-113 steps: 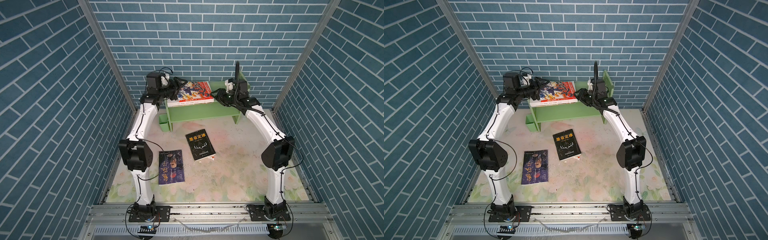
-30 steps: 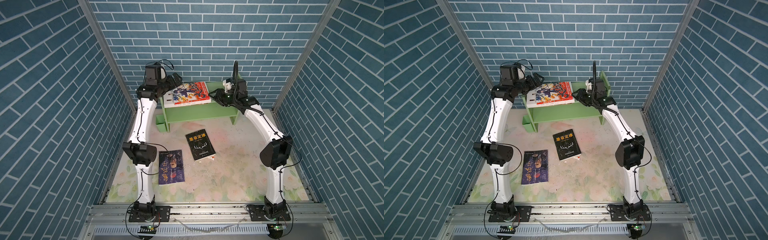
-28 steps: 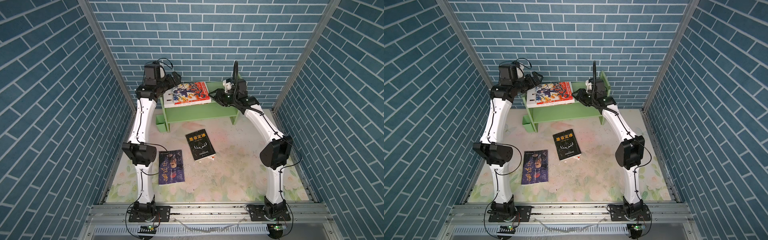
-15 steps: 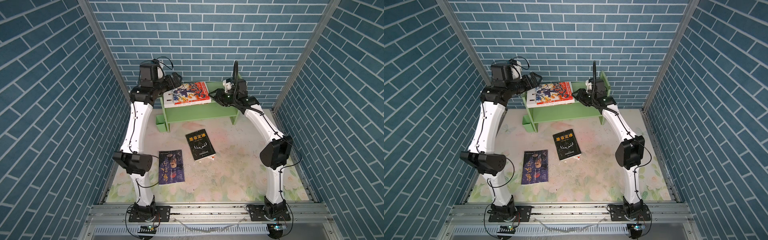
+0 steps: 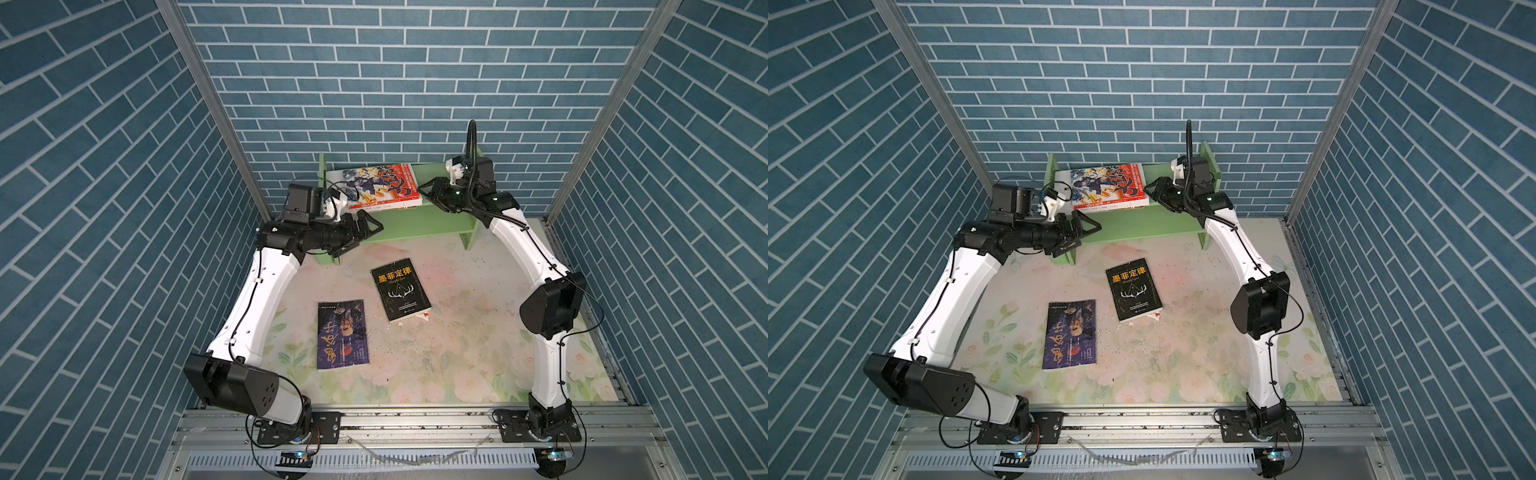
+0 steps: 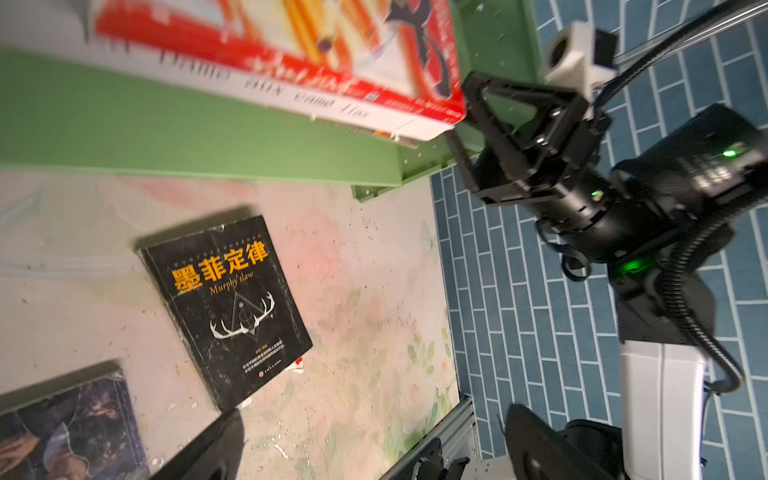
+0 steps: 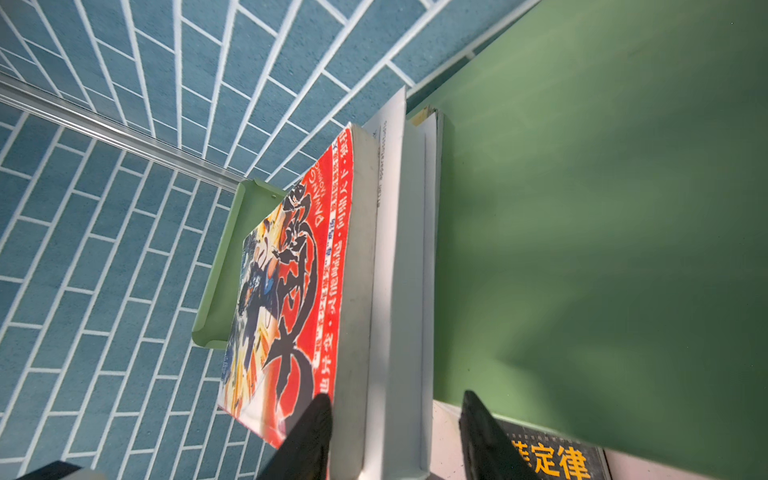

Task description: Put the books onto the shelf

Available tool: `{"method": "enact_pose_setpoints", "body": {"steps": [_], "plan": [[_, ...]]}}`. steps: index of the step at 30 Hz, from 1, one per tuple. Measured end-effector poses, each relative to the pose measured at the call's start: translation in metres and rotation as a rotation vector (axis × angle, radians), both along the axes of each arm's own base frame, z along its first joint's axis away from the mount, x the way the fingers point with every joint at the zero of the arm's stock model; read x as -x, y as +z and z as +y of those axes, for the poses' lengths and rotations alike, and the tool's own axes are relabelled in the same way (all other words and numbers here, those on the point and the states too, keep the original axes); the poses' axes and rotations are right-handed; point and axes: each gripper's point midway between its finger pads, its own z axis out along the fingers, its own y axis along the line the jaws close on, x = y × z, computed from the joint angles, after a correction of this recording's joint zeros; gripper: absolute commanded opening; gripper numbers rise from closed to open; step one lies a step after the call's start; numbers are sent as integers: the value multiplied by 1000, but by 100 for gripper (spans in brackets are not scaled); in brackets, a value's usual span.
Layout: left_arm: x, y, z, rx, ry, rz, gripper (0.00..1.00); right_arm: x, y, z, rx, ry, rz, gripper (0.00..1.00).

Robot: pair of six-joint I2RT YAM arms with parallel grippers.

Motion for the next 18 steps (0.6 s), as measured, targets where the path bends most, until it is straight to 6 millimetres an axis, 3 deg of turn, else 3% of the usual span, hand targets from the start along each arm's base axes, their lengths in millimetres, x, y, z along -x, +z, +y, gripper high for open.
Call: {"method": "enact_pose_setpoints", "body": {"steps": [2,10,18], "plan": [[-7,-5,-1,10,12,6,100,0,0,0,1,0,-1,51],[-59,19,-12,80,42,-109,100,0,0,0,2,-1,0,51],[-89,20,-18,90,53,-121,100,-1,0,0,2,-4,-1,51]]}}
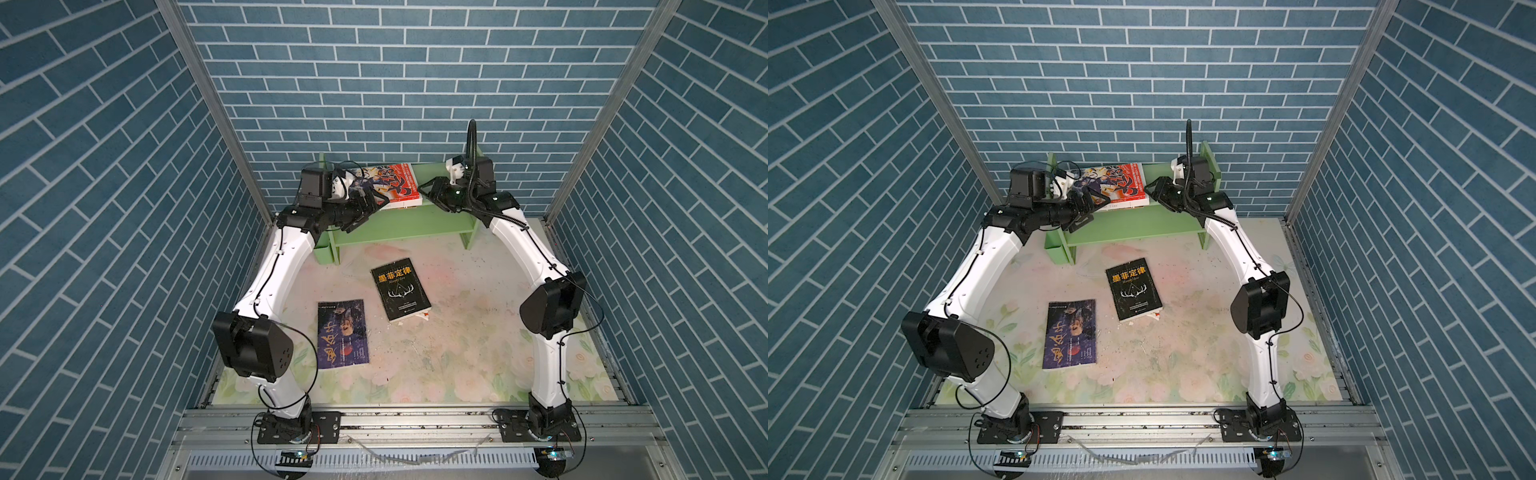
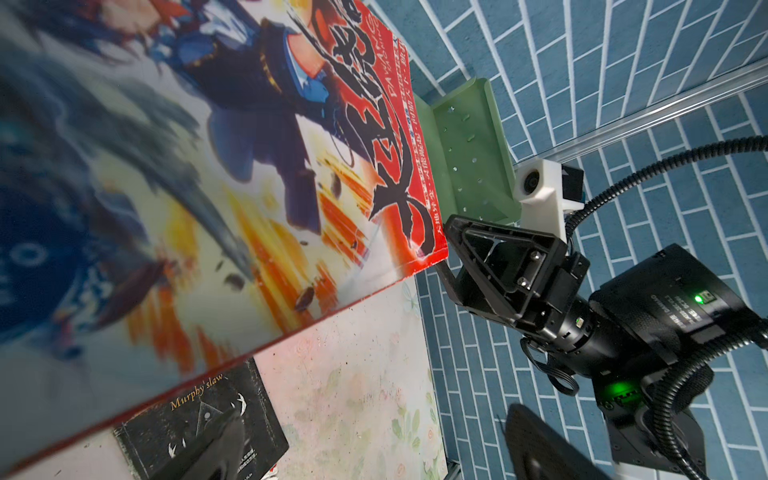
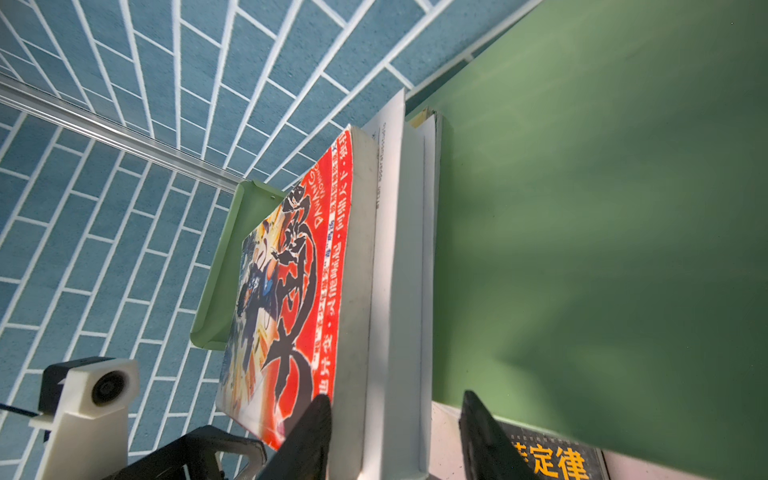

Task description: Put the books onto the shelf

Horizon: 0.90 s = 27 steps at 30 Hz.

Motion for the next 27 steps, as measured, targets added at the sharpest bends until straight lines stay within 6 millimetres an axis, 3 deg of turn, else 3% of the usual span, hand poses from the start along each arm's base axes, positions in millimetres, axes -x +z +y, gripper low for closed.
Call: {"method": "enact_pose_setpoints", "body": {"steps": [27], "plan": [[-26,3,9,-44,84,-30,100,0,0,0,-2,3,0,51]]}}
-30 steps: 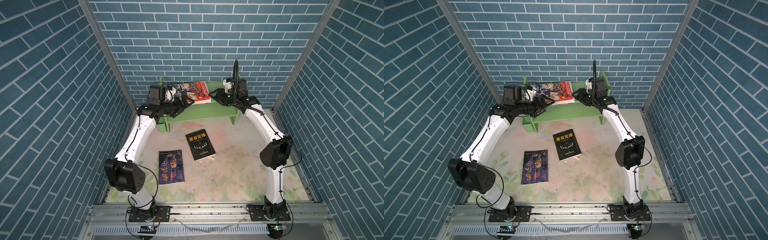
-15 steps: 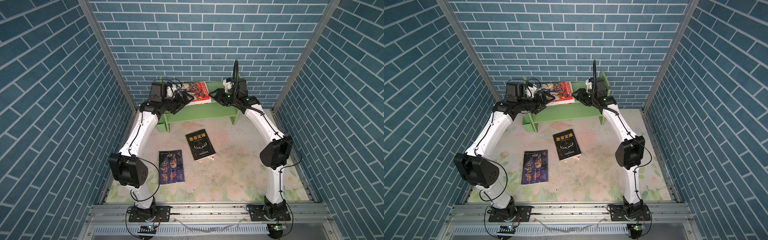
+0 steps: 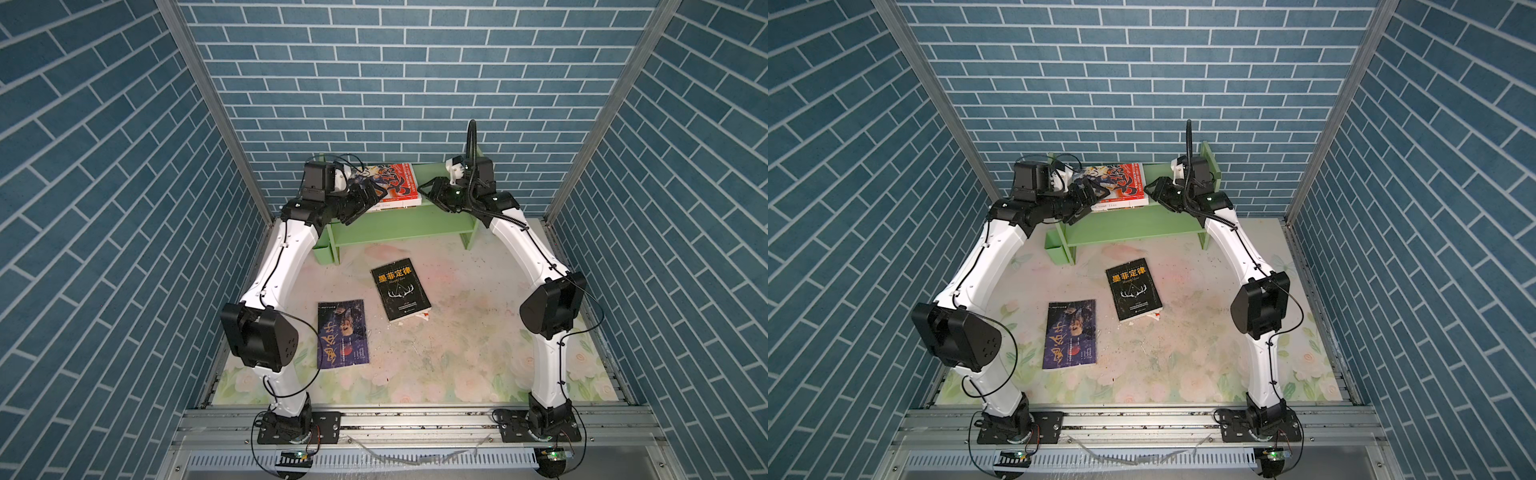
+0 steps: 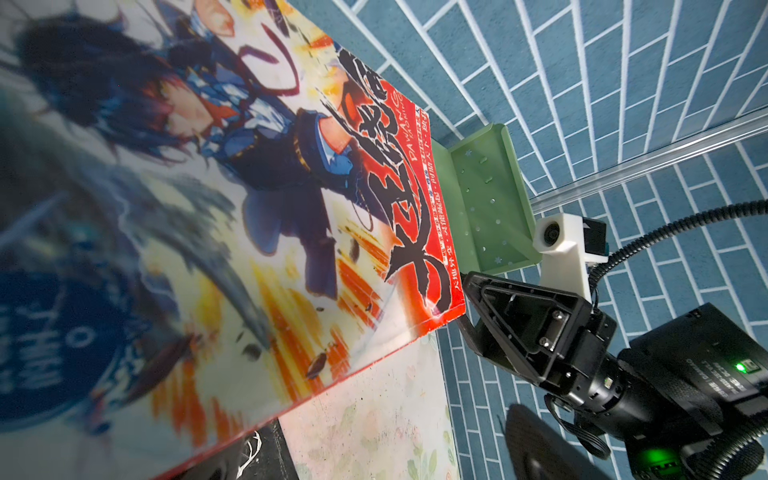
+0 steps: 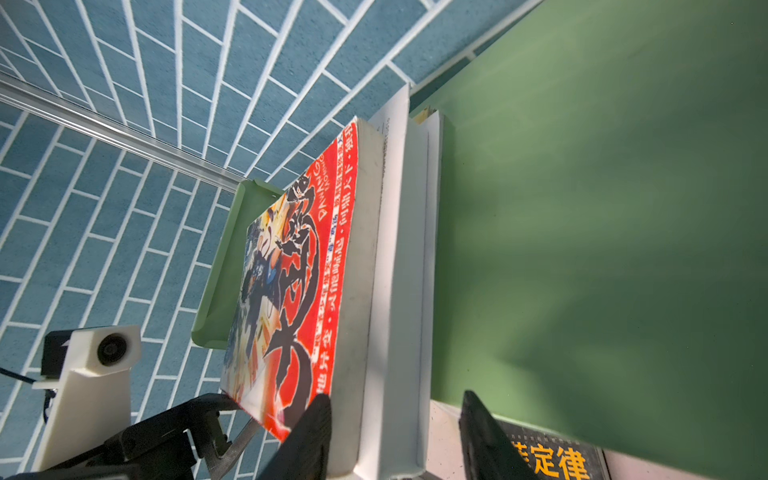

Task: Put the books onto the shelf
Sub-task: 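Release the anime-cover book and draw both grippers back toward the table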

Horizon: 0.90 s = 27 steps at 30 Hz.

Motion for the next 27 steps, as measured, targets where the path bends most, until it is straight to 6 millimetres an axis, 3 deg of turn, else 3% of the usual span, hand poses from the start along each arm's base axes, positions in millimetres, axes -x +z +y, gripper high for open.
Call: {"method": "enact_pose_setpoints", "body": {"steps": [7,12,17,21,25,27], "plan": [[8,-2,-2,20,-14,-2,100,1,-1,-1,1,-3,0,51],[38,4,5,20,-16,-8,100,4,-2,-3,7,-8,5,51],[80,10,30,7,31,-34,100,12,3,-11,11,-28,-5,51],[111,-35,66,-7,131,65,100,24,6,-22,22,-56,-12,51],[150,-116,102,-78,260,284,100,46,5,-38,47,-101,-11,51],[170,-147,110,-116,294,379,99,60,0,-46,63,-124,-3,51]]}}
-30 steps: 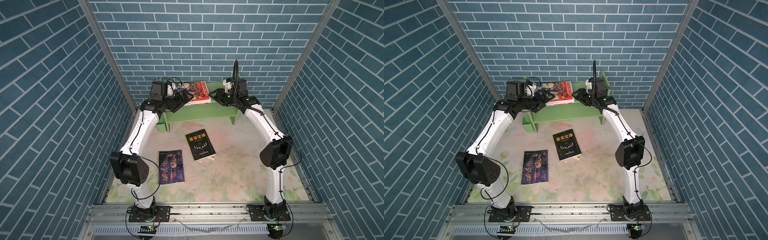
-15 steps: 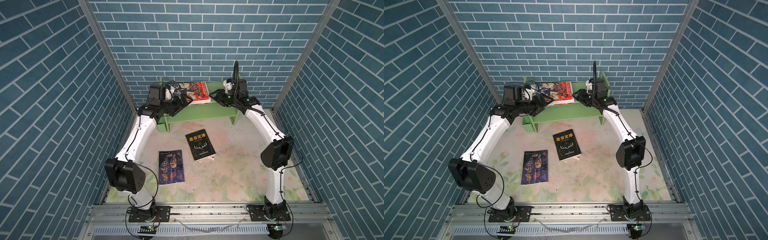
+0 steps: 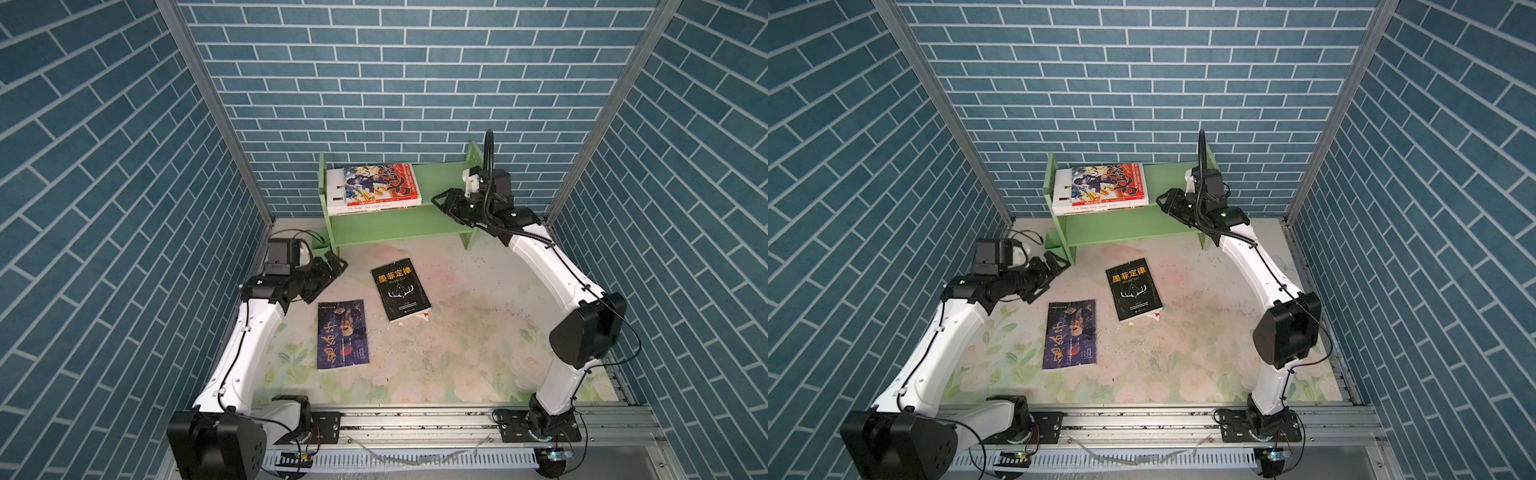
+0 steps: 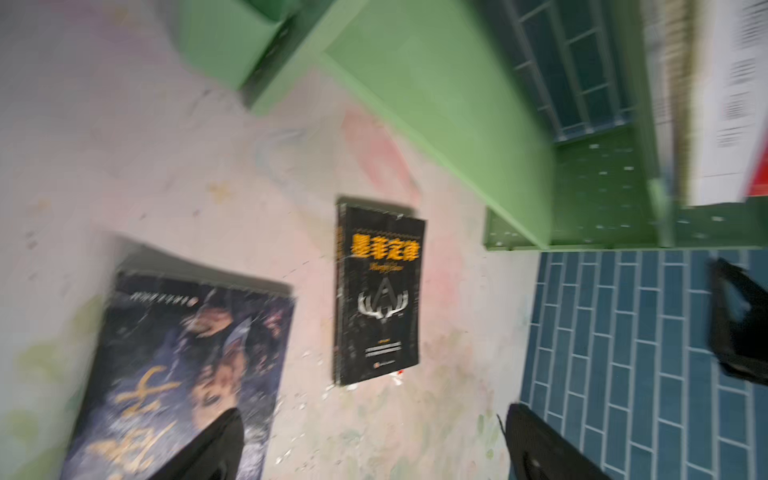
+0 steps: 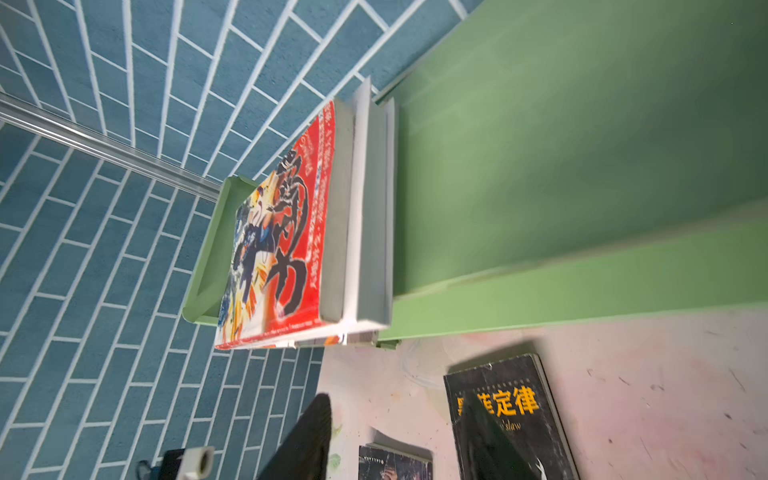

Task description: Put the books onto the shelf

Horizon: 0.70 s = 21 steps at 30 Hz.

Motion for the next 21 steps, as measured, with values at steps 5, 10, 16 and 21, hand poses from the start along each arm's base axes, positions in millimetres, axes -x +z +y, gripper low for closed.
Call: {"method": "enact_pose_setpoints", "body": {"steps": [5,10,16,21], "plan": [[48,-60,14,-59,48,194,96,41,-42,-1,38,-21,81,50],[81,-98,29,-130,95,305,99,79,-110,31,84,34,221,50],[100,-137,34,-144,124,410,100,113,-173,94,93,177,342,53],[97,-151,40,-161,149,445,100,137,-213,140,115,299,417,54]]}}
